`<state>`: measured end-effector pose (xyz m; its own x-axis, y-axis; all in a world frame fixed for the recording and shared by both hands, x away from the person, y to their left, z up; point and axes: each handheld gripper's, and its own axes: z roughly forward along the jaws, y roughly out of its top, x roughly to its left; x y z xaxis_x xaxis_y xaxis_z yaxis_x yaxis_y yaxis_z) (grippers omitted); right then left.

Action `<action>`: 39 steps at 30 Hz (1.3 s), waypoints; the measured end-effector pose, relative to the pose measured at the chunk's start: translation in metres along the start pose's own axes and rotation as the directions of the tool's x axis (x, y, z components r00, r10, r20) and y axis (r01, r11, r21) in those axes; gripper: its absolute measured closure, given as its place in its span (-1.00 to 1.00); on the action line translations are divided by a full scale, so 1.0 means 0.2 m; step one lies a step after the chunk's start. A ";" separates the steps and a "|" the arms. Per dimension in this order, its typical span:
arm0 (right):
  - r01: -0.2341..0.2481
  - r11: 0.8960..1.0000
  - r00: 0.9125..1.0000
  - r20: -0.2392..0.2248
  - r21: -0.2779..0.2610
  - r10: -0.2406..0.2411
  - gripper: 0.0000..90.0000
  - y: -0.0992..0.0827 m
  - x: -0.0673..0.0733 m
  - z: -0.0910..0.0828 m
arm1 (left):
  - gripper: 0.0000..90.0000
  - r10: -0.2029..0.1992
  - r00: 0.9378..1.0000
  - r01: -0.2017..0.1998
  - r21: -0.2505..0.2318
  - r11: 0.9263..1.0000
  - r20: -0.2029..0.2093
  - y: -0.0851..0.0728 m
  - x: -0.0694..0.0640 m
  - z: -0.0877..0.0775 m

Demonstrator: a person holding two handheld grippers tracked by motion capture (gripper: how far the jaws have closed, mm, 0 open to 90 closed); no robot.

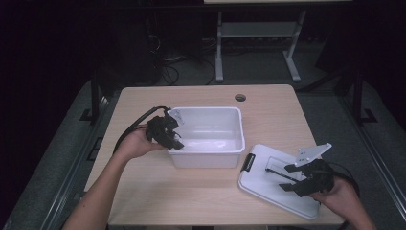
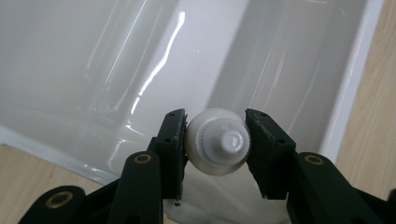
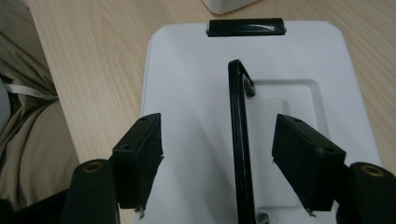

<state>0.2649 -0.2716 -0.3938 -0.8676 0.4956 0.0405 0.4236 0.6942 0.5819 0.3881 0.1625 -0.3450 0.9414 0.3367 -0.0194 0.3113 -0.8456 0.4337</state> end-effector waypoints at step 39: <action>-0.004 1.000 1.000 0.009 0.024 0.003 -0.29 0.00 -0.01 0.01 | 0.12 -0.029 0.998 0.025 -0.073 0.997 -0.054 -0.08 -0.05 -0.35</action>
<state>0.2681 -0.2710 -0.3957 -0.8638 0.5026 0.0353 0.4329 0.7046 0.5622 0.3651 0.2027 -0.2884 0.9237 0.3828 0.0165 0.3246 -0.8045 0.4973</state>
